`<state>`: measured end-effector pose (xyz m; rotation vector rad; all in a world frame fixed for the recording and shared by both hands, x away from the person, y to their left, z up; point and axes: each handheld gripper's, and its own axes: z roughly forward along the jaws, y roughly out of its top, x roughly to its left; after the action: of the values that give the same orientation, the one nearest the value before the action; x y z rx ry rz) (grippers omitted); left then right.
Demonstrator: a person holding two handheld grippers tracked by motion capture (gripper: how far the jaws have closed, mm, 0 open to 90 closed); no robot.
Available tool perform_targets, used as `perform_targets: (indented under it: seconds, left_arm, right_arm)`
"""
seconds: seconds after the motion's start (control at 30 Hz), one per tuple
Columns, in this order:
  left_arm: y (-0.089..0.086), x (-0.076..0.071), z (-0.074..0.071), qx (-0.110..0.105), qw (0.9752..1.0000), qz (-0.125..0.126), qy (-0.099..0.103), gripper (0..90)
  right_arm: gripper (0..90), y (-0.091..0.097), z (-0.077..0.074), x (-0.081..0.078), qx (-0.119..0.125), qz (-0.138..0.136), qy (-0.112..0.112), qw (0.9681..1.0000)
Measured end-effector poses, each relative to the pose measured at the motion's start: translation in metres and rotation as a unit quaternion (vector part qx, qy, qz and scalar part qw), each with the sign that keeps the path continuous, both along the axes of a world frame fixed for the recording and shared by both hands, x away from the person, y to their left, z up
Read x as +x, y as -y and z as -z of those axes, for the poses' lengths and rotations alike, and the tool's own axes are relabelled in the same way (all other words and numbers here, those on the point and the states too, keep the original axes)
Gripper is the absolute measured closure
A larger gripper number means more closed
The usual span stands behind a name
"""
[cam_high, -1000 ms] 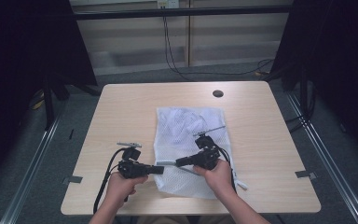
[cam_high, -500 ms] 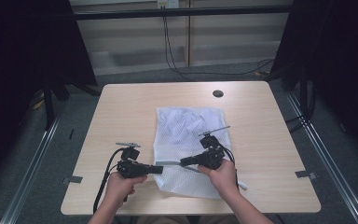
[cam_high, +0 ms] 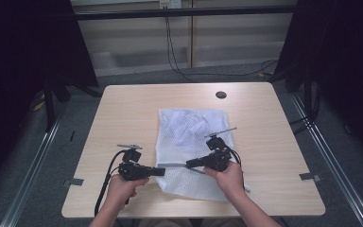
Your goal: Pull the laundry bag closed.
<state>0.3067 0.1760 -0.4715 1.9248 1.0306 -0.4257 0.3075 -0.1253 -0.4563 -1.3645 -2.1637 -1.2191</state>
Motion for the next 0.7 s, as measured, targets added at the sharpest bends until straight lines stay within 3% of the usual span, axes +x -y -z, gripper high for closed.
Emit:
perform_targets:
  seconds: [0.7]
  left_arm:
    - [-0.001,0.0,0.0,0.004,1.0,0.001,0.003,88.5]
  right_arm:
    - [87.0,0.012,0.0,-0.003,0.0,0.005,-0.003,1.0]
